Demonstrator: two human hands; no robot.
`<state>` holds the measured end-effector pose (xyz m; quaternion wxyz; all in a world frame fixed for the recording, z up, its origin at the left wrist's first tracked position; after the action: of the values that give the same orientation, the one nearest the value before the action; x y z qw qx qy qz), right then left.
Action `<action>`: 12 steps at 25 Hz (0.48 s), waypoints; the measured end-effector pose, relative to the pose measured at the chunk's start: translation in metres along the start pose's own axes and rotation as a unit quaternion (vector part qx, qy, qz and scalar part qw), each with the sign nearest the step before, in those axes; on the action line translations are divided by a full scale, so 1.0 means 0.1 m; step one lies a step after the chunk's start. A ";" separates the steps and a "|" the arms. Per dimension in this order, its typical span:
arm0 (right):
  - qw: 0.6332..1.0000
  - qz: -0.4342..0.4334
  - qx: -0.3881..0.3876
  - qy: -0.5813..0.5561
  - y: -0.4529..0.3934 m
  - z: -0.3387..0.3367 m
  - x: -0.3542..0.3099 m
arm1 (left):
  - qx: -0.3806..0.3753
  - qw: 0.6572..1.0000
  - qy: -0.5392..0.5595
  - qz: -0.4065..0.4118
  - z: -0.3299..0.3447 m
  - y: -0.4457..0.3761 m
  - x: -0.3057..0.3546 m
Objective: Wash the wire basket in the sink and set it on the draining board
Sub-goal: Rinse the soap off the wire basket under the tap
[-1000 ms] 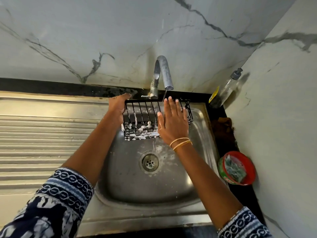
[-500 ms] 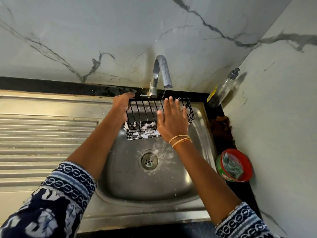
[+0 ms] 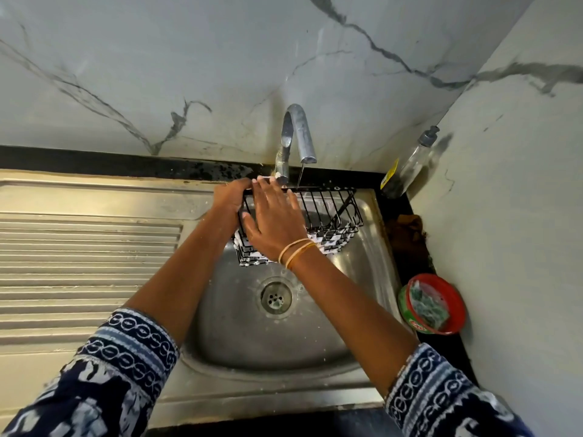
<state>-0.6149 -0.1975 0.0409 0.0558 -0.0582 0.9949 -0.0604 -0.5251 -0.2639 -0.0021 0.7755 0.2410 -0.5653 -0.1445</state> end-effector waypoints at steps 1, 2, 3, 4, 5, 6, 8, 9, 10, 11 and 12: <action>1.000 -0.024 -0.008 0.008 -0.06 -0.01 0.01 | -0.002 1.000 0.010 -0.005 0.00 0.02 -0.01; 0.999 -0.028 -0.010 0.030 -0.12 -0.04 0.13 | -0.004 1.000 0.018 -0.013 -0.01 0.04 -0.02; 0.998 -0.013 -0.013 0.057 -0.17 -0.06 0.33 | -0.005 1.000 0.016 -0.017 -0.04 0.05 -0.03; 0.997 0.017 -0.019 0.076 -0.22 -0.09 0.56 | -0.002 1.000 0.015 -0.015 -0.09 0.05 -0.03; 0.995 0.055 -0.030 0.083 -0.25 -0.12 0.79 | -0.001 1.000 0.019 -0.018 -0.15 0.03 -0.06; 0.991 0.104 -0.043 0.076 -0.25 -0.13 1.03 | 0.003 0.999 0.029 -0.023 -0.21 -0.01 -0.09; 0.980 0.189 -0.052 0.031 -0.25 -0.19 1.35 | 0.032 0.999 -0.006 -0.008 -0.36 -0.06 -0.09; 0.975 0.214 -0.060 0.016 -0.25 -0.24 1.41 | 0.057 0.997 -0.052 0.025 -0.40 -0.09 -0.07; 0.973 0.222 -0.066 0.017 -0.27 -0.29 1.42 | 0.072 0.985 -0.135 0.079 -0.38 -0.10 0.00; 0.974 0.212 -0.068 0.033 -0.32 -0.35 1.36 | 0.082 0.957 -0.243 0.133 -0.29 -0.07 0.07; 0.976 0.198 -0.076 0.056 -0.37 -0.40 1.25 | 0.080 0.909 -0.367 0.181 -0.10 0.03 0.10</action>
<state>-0.7391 -0.2448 0.0721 0.0058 0.1391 0.9900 0.0244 -0.5121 -0.2644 0.0054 0.5042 0.1258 -0.8537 -0.0343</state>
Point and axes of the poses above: each hand's wrist, its own y-axis away from the middle knuckle, its own z-axis out of the palm, x = y × z, the point moved 7 cm from there along -y, towards the middle knuckle, and after that the axes turned 8 degrees about y, right-handed, at the moved point
